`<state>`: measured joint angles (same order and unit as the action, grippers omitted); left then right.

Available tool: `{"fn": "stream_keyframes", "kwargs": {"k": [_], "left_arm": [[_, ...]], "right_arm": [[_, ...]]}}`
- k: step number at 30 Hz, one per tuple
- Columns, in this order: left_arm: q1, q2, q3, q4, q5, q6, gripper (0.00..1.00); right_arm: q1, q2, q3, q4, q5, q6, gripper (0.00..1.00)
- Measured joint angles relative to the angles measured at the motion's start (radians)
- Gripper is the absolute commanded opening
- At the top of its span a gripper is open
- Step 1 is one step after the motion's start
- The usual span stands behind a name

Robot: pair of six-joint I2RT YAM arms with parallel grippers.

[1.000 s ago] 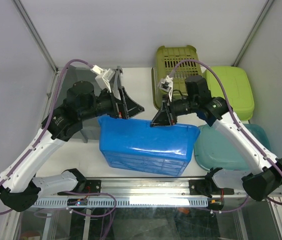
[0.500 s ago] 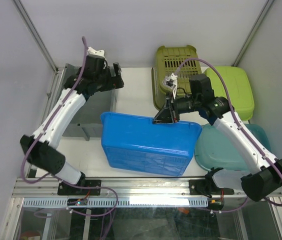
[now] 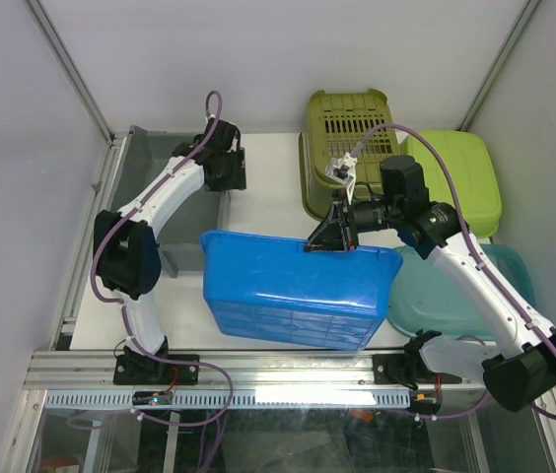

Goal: Turn the large container upside down

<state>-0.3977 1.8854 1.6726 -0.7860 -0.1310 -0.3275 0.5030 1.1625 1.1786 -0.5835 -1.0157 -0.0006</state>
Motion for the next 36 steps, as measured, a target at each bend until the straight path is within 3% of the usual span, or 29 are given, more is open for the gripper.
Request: {"fn": "stream_keyframes", "kwargs": {"k": [5, 7, 17, 22, 27, 31, 36], "left_arm": [[0.017, 0.002, 0.001, 0.001, -0.009, 0.012, 0.07], [0.018, -0.001, 0.007, -0.002, -0.016, 0.019, 0.00], [0.055, -0.044, 0.118, -0.087, 0.030, 0.022, 0.00], [0.116, -0.124, 0.248, -0.093, 0.117, -0.056, 0.00], [0.137, -0.261, 0.257, -0.018, 0.137, -0.160, 0.00], [0.129, -0.430, 0.068, 0.203, 0.132, -0.230, 0.00], [0.132, -0.644, -0.317, 0.586, 0.071, -0.369, 0.00]], "right_arm": [[0.000, 0.003, 0.000, 0.003, -0.005, 0.002, 0.00], [0.000, 0.003, 0.000, 0.003, -0.008, 0.003, 0.00], [0.001, -0.006, -0.010, 0.012, -0.012, 0.013, 0.00], [0.003, -0.020, -0.024, 0.023, -0.014, 0.029, 0.00], [0.007, -0.039, -0.040, 0.034, -0.013, 0.049, 0.00], [0.010, -0.052, -0.051, 0.041, -0.013, 0.061, 0.00], [0.014, -0.061, -0.063, 0.052, -0.013, 0.082, 0.00]]}}
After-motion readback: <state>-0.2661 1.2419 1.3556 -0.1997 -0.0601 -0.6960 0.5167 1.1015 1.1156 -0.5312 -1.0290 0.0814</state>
